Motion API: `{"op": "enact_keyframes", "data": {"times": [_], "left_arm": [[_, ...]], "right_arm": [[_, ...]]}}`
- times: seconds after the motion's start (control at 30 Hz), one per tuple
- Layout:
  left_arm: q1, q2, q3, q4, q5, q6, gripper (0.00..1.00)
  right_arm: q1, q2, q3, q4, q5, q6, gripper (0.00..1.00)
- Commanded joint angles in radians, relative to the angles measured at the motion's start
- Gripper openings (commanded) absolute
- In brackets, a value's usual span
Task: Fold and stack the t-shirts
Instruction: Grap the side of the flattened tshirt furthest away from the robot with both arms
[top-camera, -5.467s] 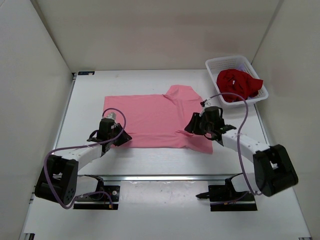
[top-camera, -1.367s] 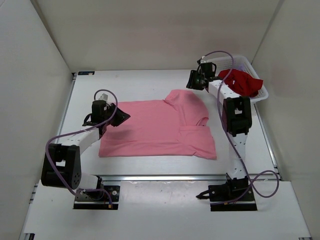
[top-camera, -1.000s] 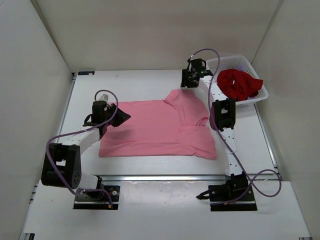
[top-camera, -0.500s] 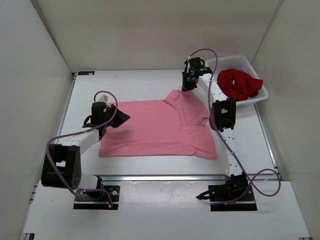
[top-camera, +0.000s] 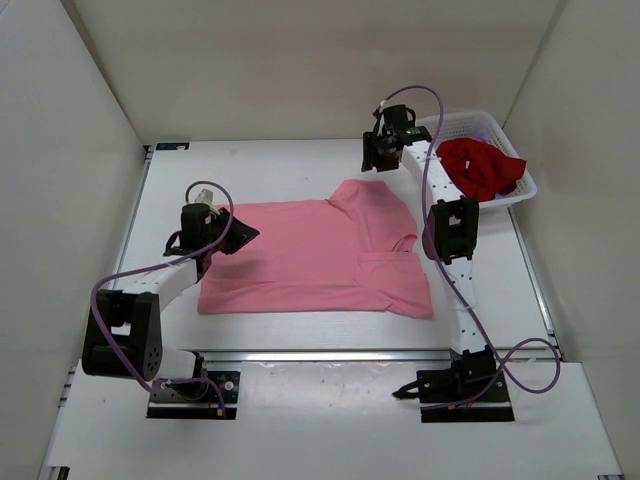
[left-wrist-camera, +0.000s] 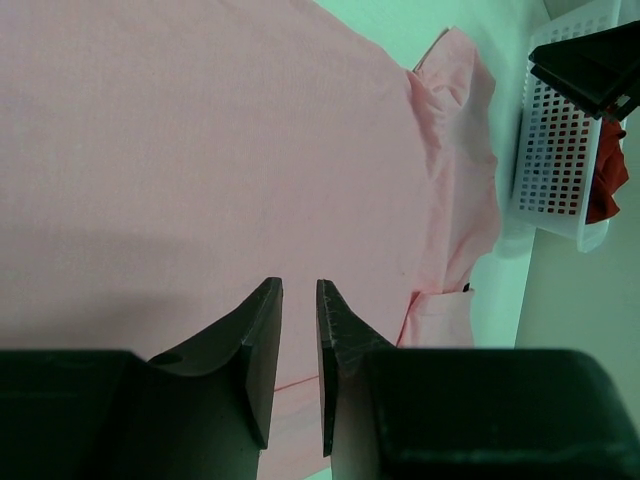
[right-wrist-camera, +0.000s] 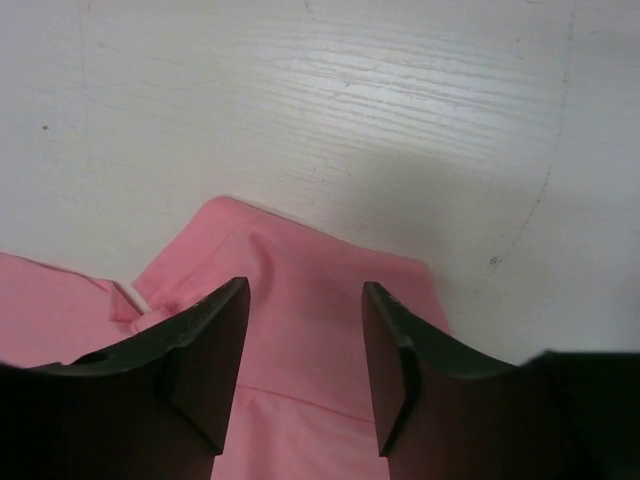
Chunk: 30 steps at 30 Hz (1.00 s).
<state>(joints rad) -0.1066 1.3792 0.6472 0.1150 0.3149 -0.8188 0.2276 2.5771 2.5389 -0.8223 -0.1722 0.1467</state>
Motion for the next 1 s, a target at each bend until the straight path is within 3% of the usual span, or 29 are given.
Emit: {"op": "enact_keyframes", "data": {"times": [0.0,0.17,0.57,0.67,0.73,0.97], "left_arm": [[0.007,-0.042,-0.012,0.028,0.01,-0.002,0.31],[-0.001,-0.034,-0.014,0.035,0.01,-0.002,0.32],[-0.004,-0.031,-0.018,0.041,0.006,-0.005,0.31],[-0.005,-0.035,-0.02,0.049,0.006,-0.008,0.32],[-0.004,-0.034,-0.026,0.045,0.006,-0.008,0.31],[-0.011,-0.043,-0.017,0.044,0.01,-0.011,0.31]], "right_arm": [[-0.014,-0.005,-0.022,0.011,0.042,-0.015,0.48],[-0.016,0.04,-0.019,0.009,0.04,-0.029,0.64],[-0.016,0.075,-0.028,0.032,0.017,-0.033,0.54],[-0.011,0.081,-0.009,0.015,0.005,-0.03,0.13],[-0.008,0.071,0.017,0.008,0.022,-0.029,0.0],[0.053,-0.057,0.028,-0.066,0.169,-0.045,0.0]]}}
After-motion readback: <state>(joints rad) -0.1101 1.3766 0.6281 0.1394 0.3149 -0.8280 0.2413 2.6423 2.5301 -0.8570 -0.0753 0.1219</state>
